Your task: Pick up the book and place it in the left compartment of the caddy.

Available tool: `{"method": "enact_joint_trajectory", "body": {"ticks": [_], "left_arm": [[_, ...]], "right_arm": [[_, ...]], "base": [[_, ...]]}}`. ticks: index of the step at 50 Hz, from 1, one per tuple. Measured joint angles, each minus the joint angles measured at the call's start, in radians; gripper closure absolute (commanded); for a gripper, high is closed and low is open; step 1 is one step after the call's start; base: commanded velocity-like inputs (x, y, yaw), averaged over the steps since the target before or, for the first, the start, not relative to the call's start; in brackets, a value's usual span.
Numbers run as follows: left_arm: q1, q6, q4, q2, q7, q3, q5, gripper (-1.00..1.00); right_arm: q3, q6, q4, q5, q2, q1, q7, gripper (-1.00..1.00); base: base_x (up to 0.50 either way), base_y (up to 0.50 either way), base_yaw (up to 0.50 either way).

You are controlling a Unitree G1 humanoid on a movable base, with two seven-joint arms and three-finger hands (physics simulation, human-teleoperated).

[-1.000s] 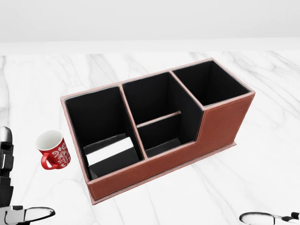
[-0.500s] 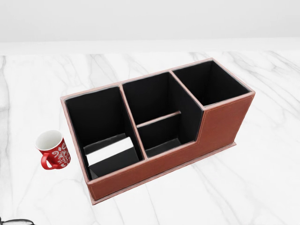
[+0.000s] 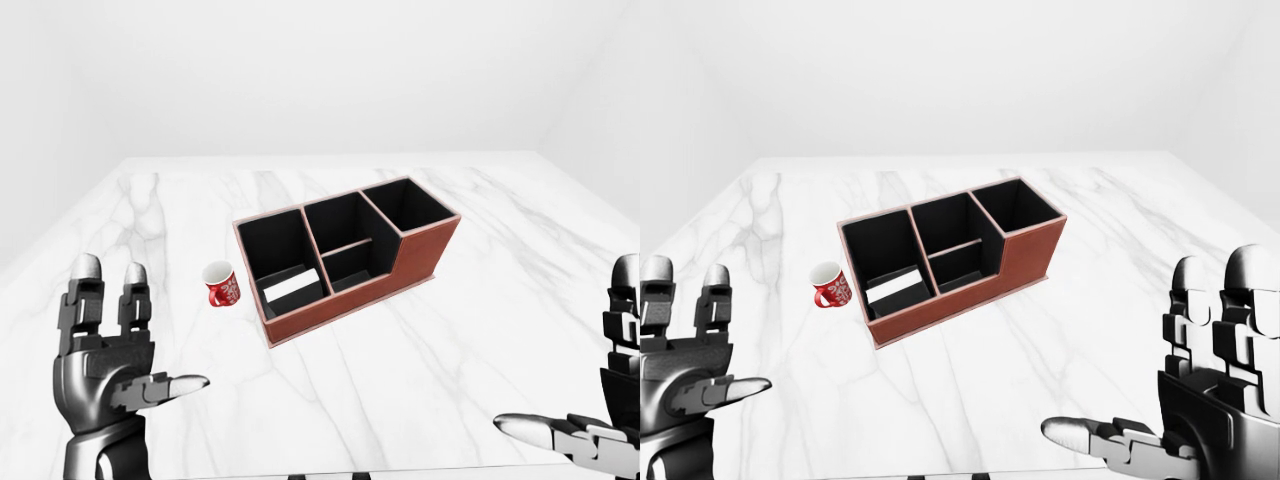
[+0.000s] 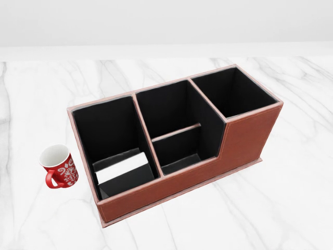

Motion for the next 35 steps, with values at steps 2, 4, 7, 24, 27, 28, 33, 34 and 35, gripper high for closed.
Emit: {"method": "enact_joint_trajectory", "body": {"ticks": [2,4,7,24,27,28,33,34,35], "left_arm": [[0.001,0.0,-0.001,-0.001,-0.002,0.001,-0.001,-1.0],[0.002,0.0,-0.003,-0.002,-0.003,0.002,-0.002,-1.0],[0.004,0.0,-0.005,-0.004,-0.006,0.004,-0.003,-1.0],[0.014,0.0,-0.016,-0.013,-0.021,0.012,-0.013,-1.0],[0.016,0.0,-0.018,-0.015,-0.023,0.013,-0.015,-1.0],[0.016,0.0,-0.019,-0.015,-0.024,0.014,-0.015,-1.0],[0.018,0.0,-0.022,-0.017,-0.026,0.016,-0.017,-1.0],[0.018,0.0,-0.023,-0.018,-0.027,0.017,-0.017,-1.0],[0.018,0.0,-0.023,-0.018,-0.027,0.017,-0.018,-1.0]], "right_arm": [[-0.002,0.0,-0.001,0.001,0.0,0.0,0.003,-1.0],[-0.003,0.0,-0.001,0.003,0.0,0.0,0.005,-1.0],[-0.006,0.0,-0.001,0.006,0.0,0.001,0.008,-1.0],[-0.021,0.0,-0.004,0.026,0.0,0.005,0.025,-1.0],[-0.024,0.0,-0.003,0.029,0.0,0.005,0.028,-1.0],[-0.025,0.0,-0.003,0.03,0.0,0.005,0.029,-1.0],[-0.027,0.0,-0.004,0.035,0.0,0.005,0.035,-1.0],[-0.028,0.0,-0.004,0.036,0.0,0.005,0.037,-1.0],[-0.028,0.0,-0.004,0.037,0.0,0.005,0.038,-1.0]], "base": [[0.0,0.0,0.0],[0.0,0.0,0.0],[0.0,0.0,0.0],[0.0,0.0,0.0],[0.0,0.0,0.0],[0.0,0.0,0.0],[0.0,0.0,0.0],[0.0,0.0,0.0],[0.0,0.0,0.0]]}}
